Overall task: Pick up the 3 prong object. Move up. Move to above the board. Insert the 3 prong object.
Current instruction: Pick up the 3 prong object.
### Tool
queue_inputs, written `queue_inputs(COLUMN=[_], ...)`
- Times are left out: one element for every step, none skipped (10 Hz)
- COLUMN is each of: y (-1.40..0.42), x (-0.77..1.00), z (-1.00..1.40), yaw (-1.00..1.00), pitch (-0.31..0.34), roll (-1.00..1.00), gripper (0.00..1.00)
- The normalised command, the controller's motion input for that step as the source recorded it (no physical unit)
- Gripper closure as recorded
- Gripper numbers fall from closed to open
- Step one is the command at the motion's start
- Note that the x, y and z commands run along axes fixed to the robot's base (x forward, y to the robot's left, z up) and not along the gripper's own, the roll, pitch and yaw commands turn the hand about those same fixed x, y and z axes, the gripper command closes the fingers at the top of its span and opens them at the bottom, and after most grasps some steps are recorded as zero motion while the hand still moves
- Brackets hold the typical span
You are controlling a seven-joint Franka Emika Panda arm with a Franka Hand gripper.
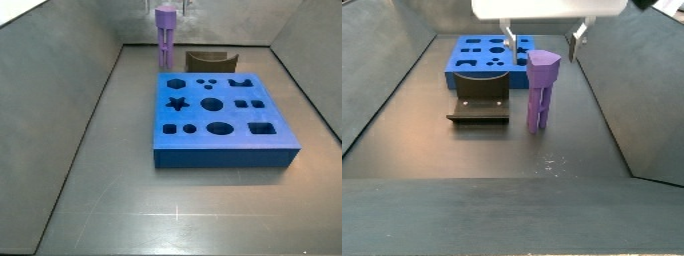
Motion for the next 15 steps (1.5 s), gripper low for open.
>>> queue_inputs(y=[0.0,0.01,0.01,0.01,0.0,0.0,0.0,0.0,0.0,0.0,0.0,0.0,0.0,0.0,0.0], x=[-0.01,-0.02,0.0,-0.01,-0.01,0.0,0.0,0.0,0.0,0.0,0.0,0.0,0.0,0.0,0.0], z=[-0.38,-0.32,-0.25,-0.21,-0.09,0.0,0.0,0.0,0.0,0.0,0.0,0.0,0.0,0.0,0.0], yaw=[0.12,0.13,0.09,0.07,0.0,0.0,0.0,0.0,0.0,0.0,0.0,0.0,0.0,0.0,0.0], pitch=[-0.044,-0.04,-0.029,-0.026,0.0,0.0,0.0,0.0,0.0,0.0,0.0,0.0,0.0,0.0,0.0], roll=[-0.07,-0.06,-0.05,-0.05,-0.02,-0.02,0.0,0.0,0.0,0.0,0.0,0.0,0.0,0.0,0.0], gripper=[0.0,0.0,0.0,0.0,0.0,0.0,0.0,1.0,1.0,1.0,1.0,1.0,1.0,1.0,1.0])
